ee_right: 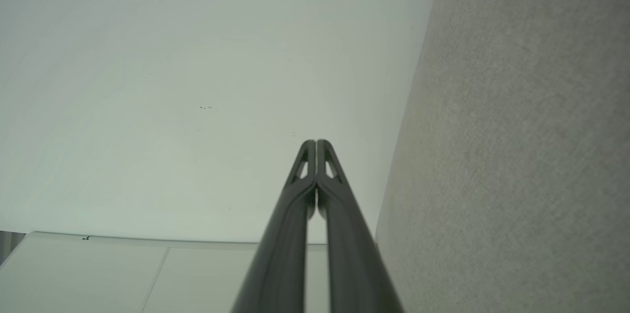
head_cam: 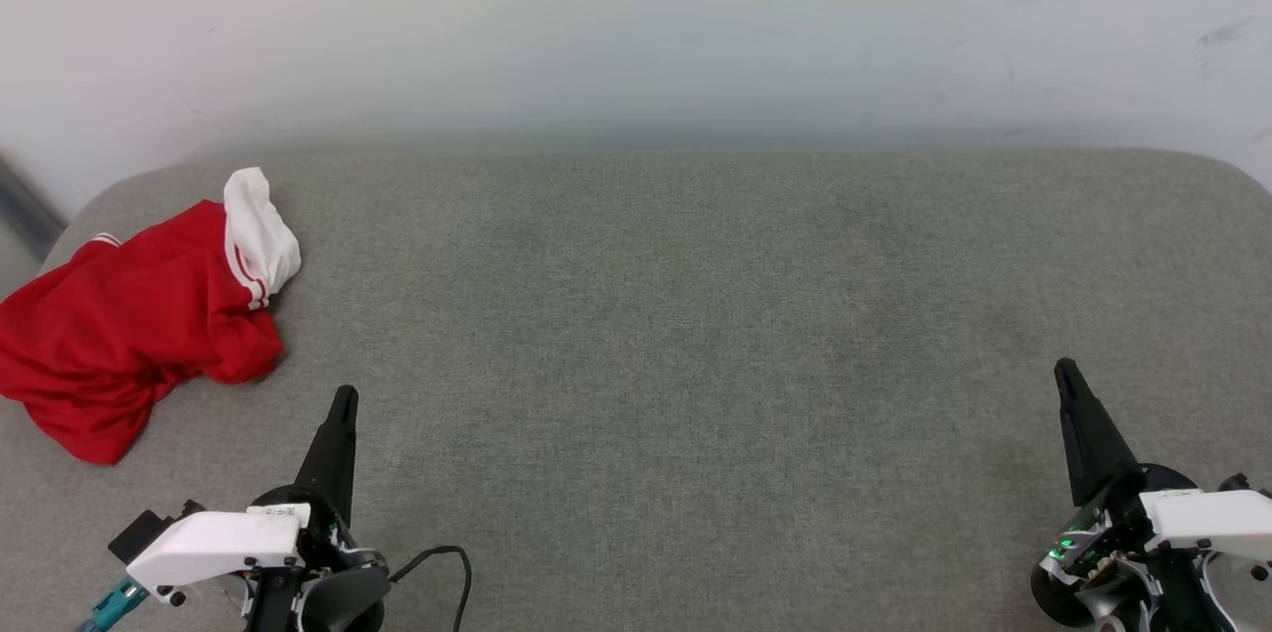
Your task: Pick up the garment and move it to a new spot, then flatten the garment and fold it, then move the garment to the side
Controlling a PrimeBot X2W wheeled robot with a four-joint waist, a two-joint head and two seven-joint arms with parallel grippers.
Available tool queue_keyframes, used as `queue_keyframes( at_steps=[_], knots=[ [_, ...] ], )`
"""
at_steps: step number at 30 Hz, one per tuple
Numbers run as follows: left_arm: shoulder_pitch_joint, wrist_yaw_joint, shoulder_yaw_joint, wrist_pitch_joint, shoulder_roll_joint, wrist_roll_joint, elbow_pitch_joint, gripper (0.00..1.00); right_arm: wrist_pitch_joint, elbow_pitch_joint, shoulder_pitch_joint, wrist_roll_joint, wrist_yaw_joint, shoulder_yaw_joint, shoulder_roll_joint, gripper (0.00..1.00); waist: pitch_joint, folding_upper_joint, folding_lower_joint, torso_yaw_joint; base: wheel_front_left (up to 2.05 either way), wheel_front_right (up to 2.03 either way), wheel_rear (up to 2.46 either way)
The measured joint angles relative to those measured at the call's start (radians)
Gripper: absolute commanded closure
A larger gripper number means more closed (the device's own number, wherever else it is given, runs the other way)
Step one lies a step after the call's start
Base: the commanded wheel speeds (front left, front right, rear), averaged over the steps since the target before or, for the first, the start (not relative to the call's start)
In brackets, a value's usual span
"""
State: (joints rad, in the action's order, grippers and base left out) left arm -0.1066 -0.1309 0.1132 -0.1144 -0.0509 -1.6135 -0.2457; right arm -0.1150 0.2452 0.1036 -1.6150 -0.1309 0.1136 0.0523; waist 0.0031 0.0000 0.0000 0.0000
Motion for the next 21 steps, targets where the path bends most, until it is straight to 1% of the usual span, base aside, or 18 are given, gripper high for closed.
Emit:
queue_keyframes(
  at_steps=[21],
  knots=[
    [0.0,0.0,0.0,0.0,0.0,0.0,0.0,1.0,0.0,0.0,0.0,0.0,0.0,0.0,0.0,1.0,0.0,0.0,0.0,0.0,0.0,0.0,0.0]
  ],
)
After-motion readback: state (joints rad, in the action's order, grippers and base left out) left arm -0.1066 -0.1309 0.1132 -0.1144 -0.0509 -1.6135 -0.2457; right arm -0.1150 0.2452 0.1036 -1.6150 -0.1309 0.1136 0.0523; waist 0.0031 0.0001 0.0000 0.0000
